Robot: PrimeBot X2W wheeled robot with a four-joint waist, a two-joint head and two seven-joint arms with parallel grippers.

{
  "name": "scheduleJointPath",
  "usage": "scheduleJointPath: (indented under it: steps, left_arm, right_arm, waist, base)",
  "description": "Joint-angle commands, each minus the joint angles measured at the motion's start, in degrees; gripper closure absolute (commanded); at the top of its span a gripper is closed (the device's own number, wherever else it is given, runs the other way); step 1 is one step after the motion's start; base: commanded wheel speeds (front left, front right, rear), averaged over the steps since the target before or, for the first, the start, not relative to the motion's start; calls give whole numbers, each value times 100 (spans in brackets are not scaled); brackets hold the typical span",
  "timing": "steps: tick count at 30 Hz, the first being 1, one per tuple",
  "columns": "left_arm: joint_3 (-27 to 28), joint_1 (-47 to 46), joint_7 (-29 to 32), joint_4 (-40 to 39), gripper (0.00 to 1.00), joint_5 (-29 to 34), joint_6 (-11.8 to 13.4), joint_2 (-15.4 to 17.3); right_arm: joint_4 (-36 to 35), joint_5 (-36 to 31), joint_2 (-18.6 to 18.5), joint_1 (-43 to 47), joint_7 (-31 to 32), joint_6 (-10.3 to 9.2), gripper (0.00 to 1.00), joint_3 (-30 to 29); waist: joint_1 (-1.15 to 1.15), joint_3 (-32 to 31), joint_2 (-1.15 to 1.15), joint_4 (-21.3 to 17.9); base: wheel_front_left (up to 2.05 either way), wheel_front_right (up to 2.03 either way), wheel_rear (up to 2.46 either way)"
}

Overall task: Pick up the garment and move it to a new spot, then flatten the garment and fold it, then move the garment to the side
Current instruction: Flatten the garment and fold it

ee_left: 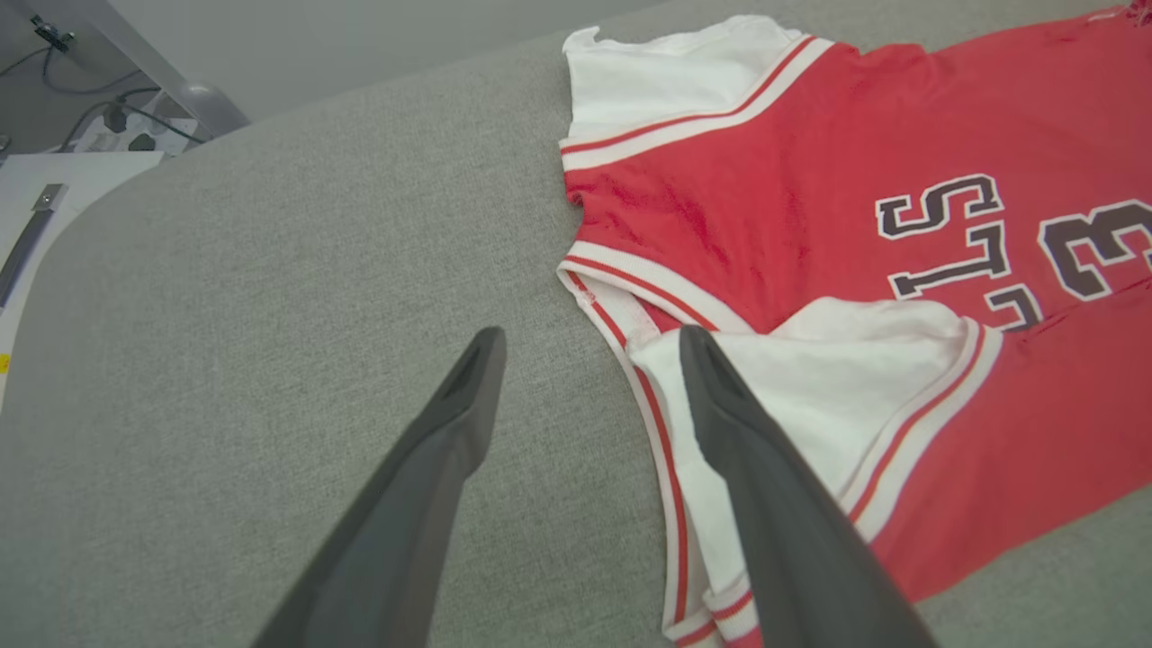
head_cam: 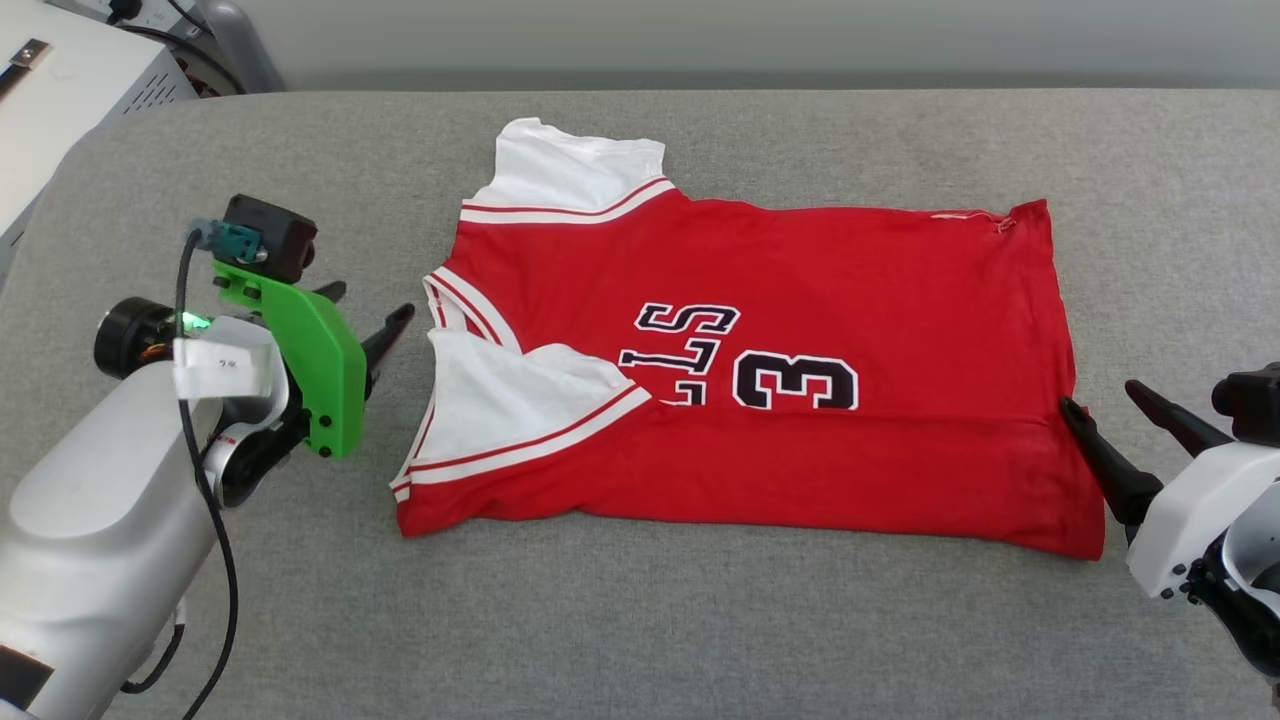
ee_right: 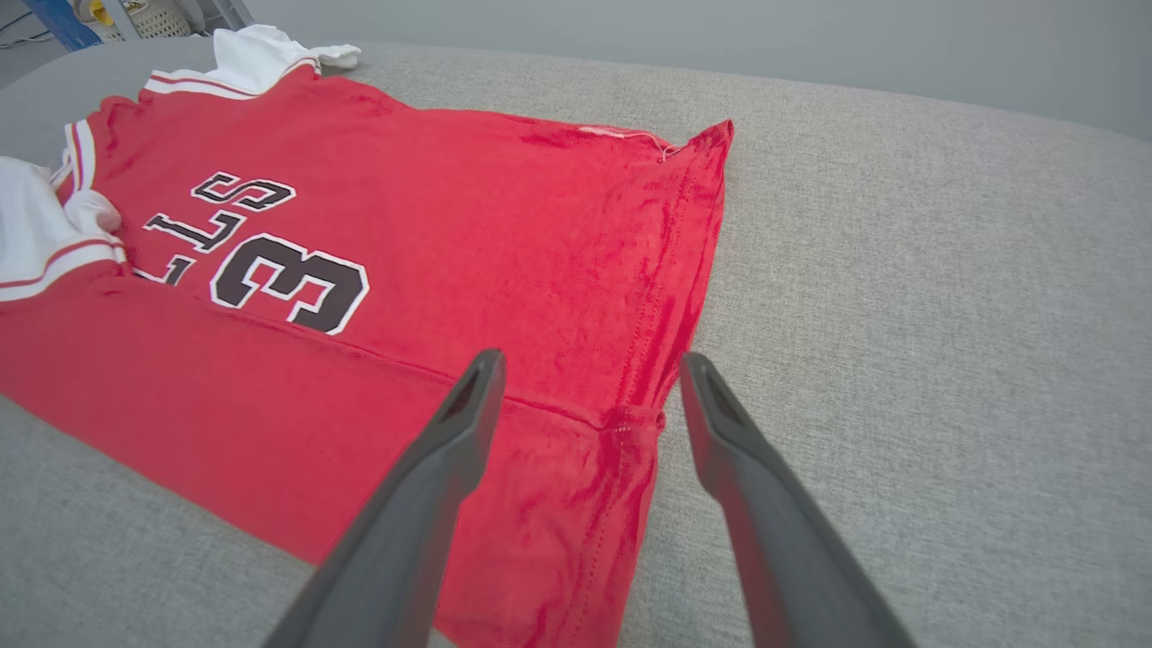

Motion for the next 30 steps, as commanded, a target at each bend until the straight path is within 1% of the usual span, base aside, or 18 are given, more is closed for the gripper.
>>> scheduleJointPath:
  steps: [1,4,6,7,10,14,18,24,28,29,30]
  left_arm:
    - [-68,-103,353,-105,0,-185,-35,29]
    - [-259,-161,1307,-370,0,-554,-58,126]
    - [-337,-176,1784,-496,0,-775,-64,178]
    - [-442,-168,2291,-576,0,-976,-66,229]
    - [-560,-116,2677,-538,0,-1097,-57,241]
    - [-699,5,2957,-396,0,-1170,-23,213]
    - [-817,155,2985,-119,0,-1151,6,138]
    - [-1078,364,3047,382,0,-1114,-30,-14]
    - [-1224,422,3003,580,0,-1080,-56,-103]
    - [-1244,419,2968,596,88,-1078,-62,-121]
    - [-1259,420,2910,614,100,-1087,-67,-139]
  right_arm:
    - [-35,-46,16,74,26,-4,0,-14]
    - [-69,-48,27,93,77,-4,0,-11]
    - [-95,-42,32,95,114,-4,0,-15]
    - [-130,-34,47,106,180,-4,0,-14]
    - [-160,-27,71,111,237,-4,0,-7]
    - [-179,-22,114,81,281,-4,0,7]
    - [-156,-20,177,56,299,-4,0,33]
    - [-134,-16,219,-7,307,-4,0,81]
    - [-130,-20,226,-56,330,-4,0,102]
    - [-140,-31,214,-72,337,-4,0,104]
    - [-152,-53,198,-94,339,-4,0,96]
  waist:
    - [0,-40,22,20]
    - [0,-62,22,2]
    - [0,-62,22,-19]
    - [0,-51,22,-55]
    - [0,-16,22,-101]
    - [0,47,22,-176]
    - [0,117,22,-254]
    - [0,215,22,-336]
    - [0,231,22,-361]
    - [0,223,22,-360]
    - [0,204,22,-360]
  base:
    - [0,0,0]
    - [0,0,0]
    - [0,0,0]
    - [0,0,0]
    - [0,0,0]
    - [0,0,0]
    - [0,0,0]
    - [0,0,0]
    - [0,0,0]
    - [0,0,0]
    - [0,0,0]
